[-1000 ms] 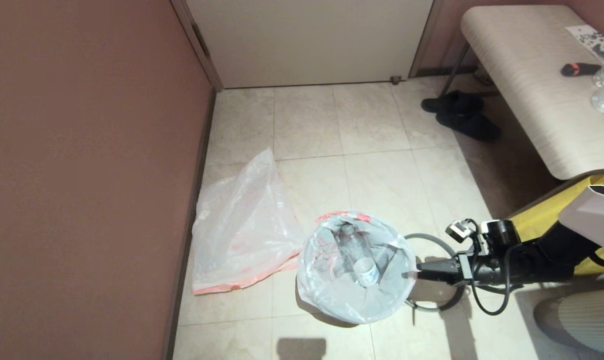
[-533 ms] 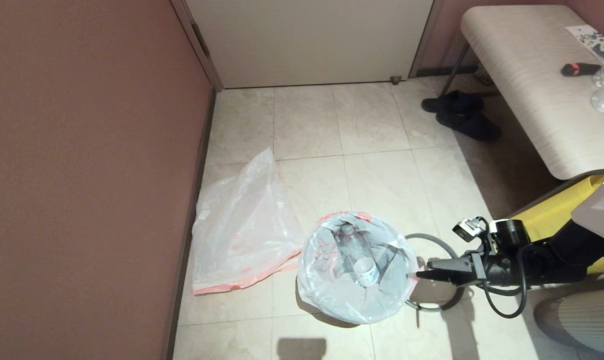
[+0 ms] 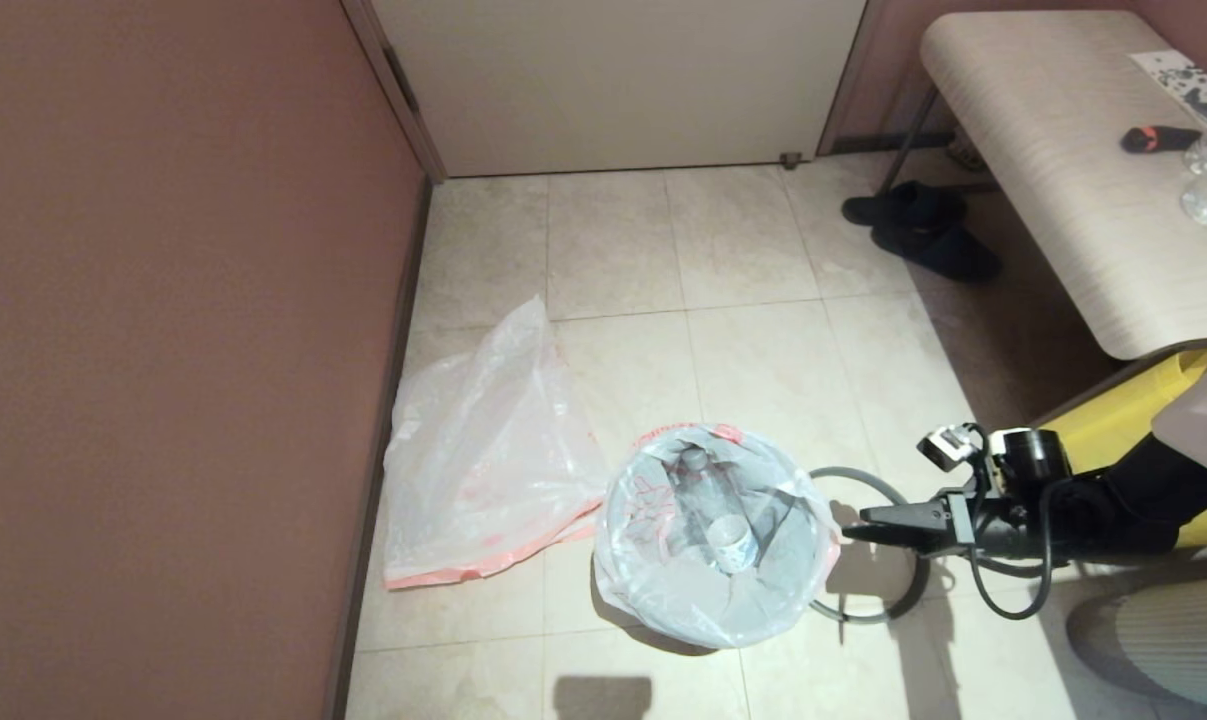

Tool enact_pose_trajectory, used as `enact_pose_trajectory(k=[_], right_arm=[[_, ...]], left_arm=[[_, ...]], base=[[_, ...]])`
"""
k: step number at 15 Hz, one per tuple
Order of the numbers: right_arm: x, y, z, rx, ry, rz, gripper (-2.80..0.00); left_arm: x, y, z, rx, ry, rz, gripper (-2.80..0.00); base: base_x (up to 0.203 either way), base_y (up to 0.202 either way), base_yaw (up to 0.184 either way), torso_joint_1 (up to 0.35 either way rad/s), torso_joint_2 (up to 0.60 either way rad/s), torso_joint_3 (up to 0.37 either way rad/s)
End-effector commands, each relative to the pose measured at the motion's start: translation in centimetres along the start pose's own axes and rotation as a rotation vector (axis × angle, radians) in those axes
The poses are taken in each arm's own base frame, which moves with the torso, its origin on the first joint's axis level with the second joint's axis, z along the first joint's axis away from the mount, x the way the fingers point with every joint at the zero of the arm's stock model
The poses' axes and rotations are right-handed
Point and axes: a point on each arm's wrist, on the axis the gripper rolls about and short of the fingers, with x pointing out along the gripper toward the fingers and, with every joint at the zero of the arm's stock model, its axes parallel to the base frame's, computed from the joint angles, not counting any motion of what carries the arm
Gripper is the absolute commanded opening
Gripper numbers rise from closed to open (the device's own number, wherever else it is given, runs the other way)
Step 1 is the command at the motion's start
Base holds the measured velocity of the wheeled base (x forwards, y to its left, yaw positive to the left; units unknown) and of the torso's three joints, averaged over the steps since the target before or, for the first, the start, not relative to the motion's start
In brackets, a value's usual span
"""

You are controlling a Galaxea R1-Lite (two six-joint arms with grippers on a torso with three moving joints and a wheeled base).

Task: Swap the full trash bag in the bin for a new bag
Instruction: Place the trash bag on the floor

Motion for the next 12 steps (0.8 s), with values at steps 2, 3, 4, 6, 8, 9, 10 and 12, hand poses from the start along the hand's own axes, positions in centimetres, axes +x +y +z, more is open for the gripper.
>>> enact_pose_trajectory(k=[2,3,4,6,8,9,10,12], right_arm=[[-1.2,-1.7,0.3,0.010,-0.030,-0.016,0.00],[-1.2,-2.0,0.2,0.016,-0.030,-0.020,0.00],[-1.1,-2.5,0.0,0.027,-0.029,-0.039,0.00],[-0.2,-3.1,-0.4,0.050,-0.007,-0.038,0.00],[1.3,-3.1,-0.7,0.070,0.027,-0.031,0.00],[2.0,-3.1,-0.7,0.066,0.041,-0.022,0.00],[2.5,-3.0,-0.8,0.064,0.052,-0.014,0.00],[2.9,-2.5,-0.6,0.048,0.060,0.000,0.00]], left_arm=[[0.0,0.0,0.0,0.000,0.000,0.000,-2.80],[0.0,0.0,0.0,0.000,0.002,0.000,-2.80],[0.0,0.0,0.0,0.000,0.002,0.000,-2.80],[0.0,0.0,0.0,0.000,0.001,0.000,-2.80],[0.0,0.0,0.0,0.000,0.002,0.000,-2.80],[0.0,0.0,0.0,0.000,0.001,0.000,-2.80],[0.0,0.0,0.0,0.000,0.001,0.000,-2.80],[0.0,0.0,0.0,0.000,0.000,0.000,-2.80]], base=[[0.000,0.000,0.000,0.000,0.00,0.000],[0.000,0.000,0.000,0.000,0.00,0.000],[0.000,0.000,0.000,0.000,0.00,0.000],[0.000,0.000,0.000,0.000,0.00,0.000],[0.000,0.000,0.000,0.000,0.00,0.000],[0.000,0.000,0.000,0.000,0.00,0.000],[0.000,0.000,0.000,0.000,0.00,0.000],[0.000,0.000,0.000,0.000,0.00,0.000]])
